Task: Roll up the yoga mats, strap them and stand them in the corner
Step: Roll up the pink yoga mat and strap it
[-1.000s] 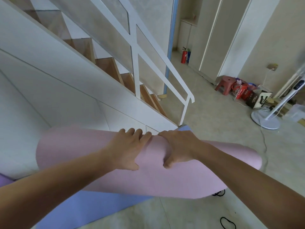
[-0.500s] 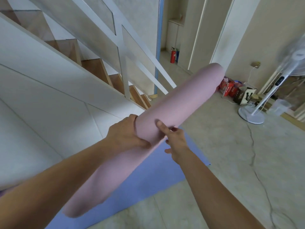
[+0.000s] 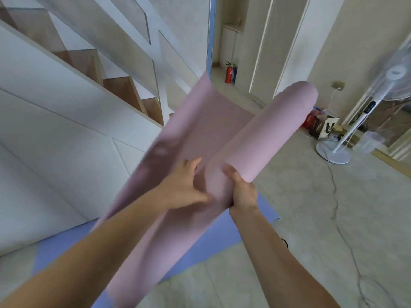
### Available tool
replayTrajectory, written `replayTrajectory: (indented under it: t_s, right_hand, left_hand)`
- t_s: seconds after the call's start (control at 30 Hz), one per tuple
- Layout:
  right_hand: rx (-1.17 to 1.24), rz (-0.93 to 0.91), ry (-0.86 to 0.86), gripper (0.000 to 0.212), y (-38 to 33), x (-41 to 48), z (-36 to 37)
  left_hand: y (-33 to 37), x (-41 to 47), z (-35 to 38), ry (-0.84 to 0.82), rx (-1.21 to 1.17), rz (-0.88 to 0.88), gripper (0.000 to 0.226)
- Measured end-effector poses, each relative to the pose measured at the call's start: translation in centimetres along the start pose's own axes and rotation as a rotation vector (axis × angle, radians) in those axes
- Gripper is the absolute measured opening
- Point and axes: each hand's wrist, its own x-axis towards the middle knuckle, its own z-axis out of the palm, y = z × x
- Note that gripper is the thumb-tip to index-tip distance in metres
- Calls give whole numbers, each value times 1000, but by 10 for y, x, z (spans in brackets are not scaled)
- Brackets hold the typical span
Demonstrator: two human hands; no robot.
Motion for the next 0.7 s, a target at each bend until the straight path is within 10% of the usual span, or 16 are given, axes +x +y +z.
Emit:
replayTrajectory:
  t_s: [0.13,0.3,0.47,0.7]
  right_hand:
    - [-24,66,88,47,1,-13,11]
    - [-60,-86,-258,92,5,-4,-29]
    - [19,-112,-521,107,-15,9,-49]
    - [-52,-297,-164,84,-16,1,-28]
  left_hand:
    - [1,-20,46,240,604,108,140]
    - [-8,-22,30,323,84,128,122]
    - [1,-27,33,5,-452,215,107]
    - [5,-18,34,45,-158,55,107]
